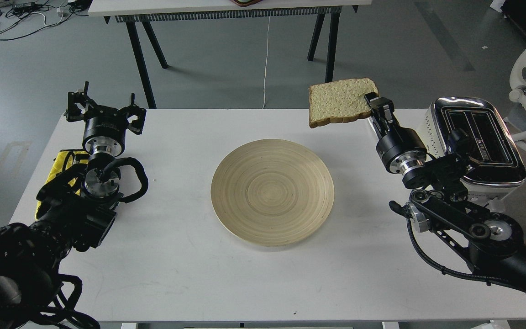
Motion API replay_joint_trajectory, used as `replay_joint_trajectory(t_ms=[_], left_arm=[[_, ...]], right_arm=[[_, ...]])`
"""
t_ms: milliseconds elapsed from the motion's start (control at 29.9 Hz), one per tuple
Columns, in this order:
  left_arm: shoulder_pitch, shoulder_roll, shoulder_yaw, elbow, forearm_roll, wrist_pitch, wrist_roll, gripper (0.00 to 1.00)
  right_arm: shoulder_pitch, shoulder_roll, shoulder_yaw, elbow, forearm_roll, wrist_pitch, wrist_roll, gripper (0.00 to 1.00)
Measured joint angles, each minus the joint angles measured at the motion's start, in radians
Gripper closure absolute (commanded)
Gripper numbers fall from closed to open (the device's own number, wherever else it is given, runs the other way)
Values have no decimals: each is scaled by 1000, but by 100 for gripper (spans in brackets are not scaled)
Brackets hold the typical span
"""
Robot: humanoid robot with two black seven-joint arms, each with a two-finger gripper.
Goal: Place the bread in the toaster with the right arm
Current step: 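Carry the bread slice with the right gripper above the toaster slot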
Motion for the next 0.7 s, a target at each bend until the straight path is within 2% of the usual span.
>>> replay_joint_trajectory(t_ms=[201, 435, 569, 703], left_arm=[[0, 0, 0, 0, 0, 0, 0, 0], [1, 0, 0, -1, 0, 0, 0, 0], [1, 0, 0, 0, 0, 0, 0, 0], [1, 0, 0, 0, 0, 0, 0, 0]], right_arm=[[91, -267, 3, 18, 12, 1, -16, 100], [90, -607, -8, 28, -34, 24, -29, 100], [83, -734, -86, 33, -93, 62, -11, 100], [81, -771, -205, 43, -105, 61, 14, 100]])
